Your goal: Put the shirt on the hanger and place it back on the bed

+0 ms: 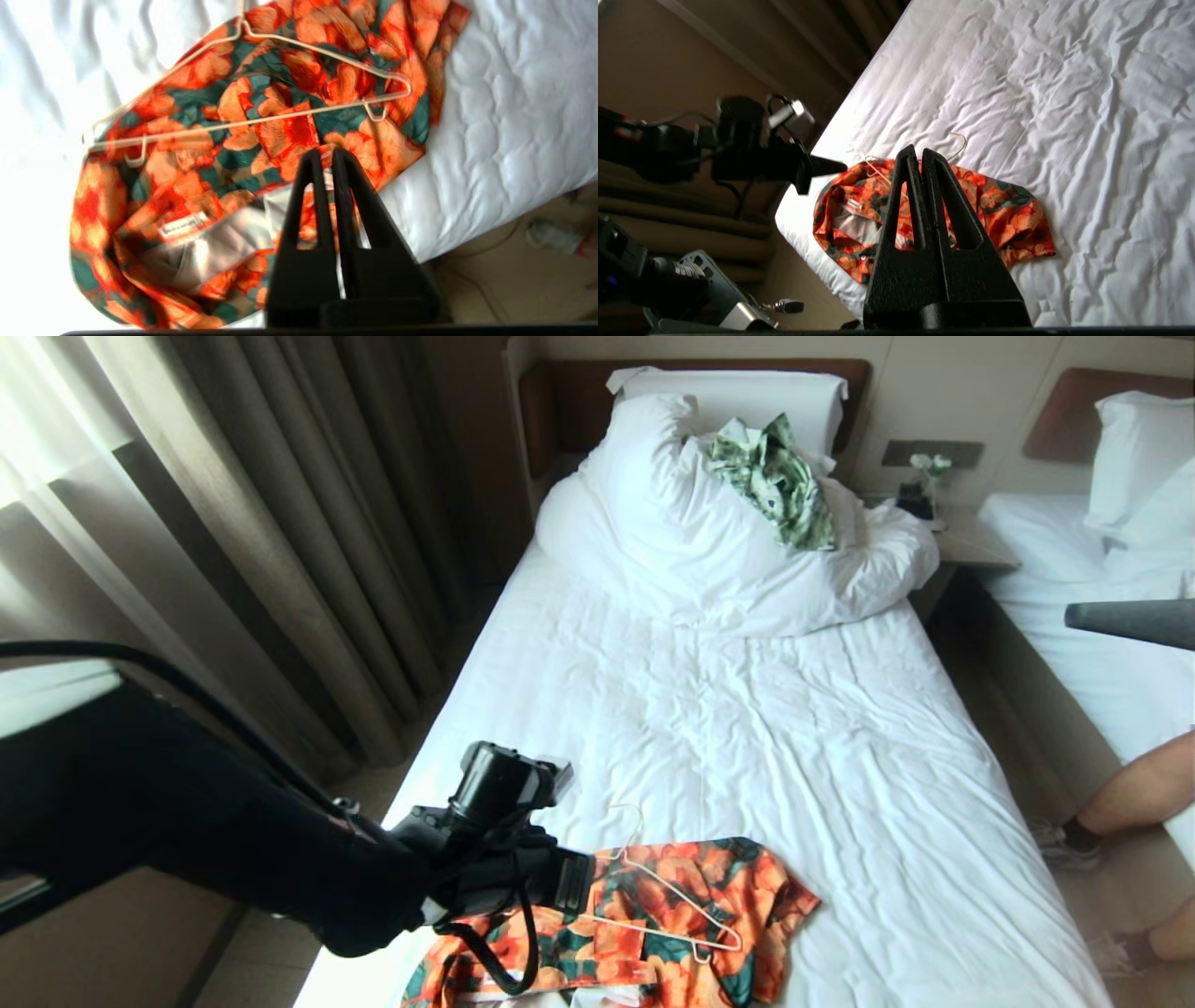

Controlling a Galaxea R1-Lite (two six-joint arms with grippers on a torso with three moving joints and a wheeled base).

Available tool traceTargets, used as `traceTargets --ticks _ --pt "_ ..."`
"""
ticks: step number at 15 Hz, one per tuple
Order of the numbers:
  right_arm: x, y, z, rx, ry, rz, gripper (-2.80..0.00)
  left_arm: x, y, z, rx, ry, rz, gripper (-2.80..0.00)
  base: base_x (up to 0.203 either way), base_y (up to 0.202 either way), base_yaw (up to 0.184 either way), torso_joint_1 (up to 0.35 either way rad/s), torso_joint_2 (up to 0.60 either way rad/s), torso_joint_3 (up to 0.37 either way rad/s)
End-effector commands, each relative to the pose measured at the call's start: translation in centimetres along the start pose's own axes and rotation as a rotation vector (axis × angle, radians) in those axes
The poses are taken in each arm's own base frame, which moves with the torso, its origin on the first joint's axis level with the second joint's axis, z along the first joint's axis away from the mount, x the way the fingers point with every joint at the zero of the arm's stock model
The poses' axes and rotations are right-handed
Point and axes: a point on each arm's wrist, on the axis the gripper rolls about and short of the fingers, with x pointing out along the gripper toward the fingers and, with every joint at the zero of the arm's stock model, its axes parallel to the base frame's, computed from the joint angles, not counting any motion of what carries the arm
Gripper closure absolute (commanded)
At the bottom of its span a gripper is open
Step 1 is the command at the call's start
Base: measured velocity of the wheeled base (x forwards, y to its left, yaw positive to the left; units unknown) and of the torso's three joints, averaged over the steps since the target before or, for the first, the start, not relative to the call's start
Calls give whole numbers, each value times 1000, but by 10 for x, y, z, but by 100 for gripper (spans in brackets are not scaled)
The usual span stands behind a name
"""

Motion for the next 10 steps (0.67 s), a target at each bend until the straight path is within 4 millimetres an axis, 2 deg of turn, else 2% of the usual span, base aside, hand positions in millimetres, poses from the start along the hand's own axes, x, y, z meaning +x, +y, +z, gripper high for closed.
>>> traceTargets --ticks 1,4,6,8,10 --pt "-9 10 -17 -22 24 32 0 -47 0 13 -9 -131 20 0 0 0 0 0 0 0" --pt "-48 31 -56 -109 13 61 0 -144 11 20 -50 -406 133 0 0 0 0 0 0 0" --pt "-66 35 -82 -128 4 -12 0 -206 30 12 -79 -567 272 0 0 0 0 0 0 0" --pt "-82 38 -102 -140 -26 -118 0 -262 45 -8 -131 -720 440 0 0 0 0 0 0 0" --pt "-106 46 -121 -153 -95 -163 0 -308 48 -39 -183 -860 573 0 0 0 0 0 0 0"
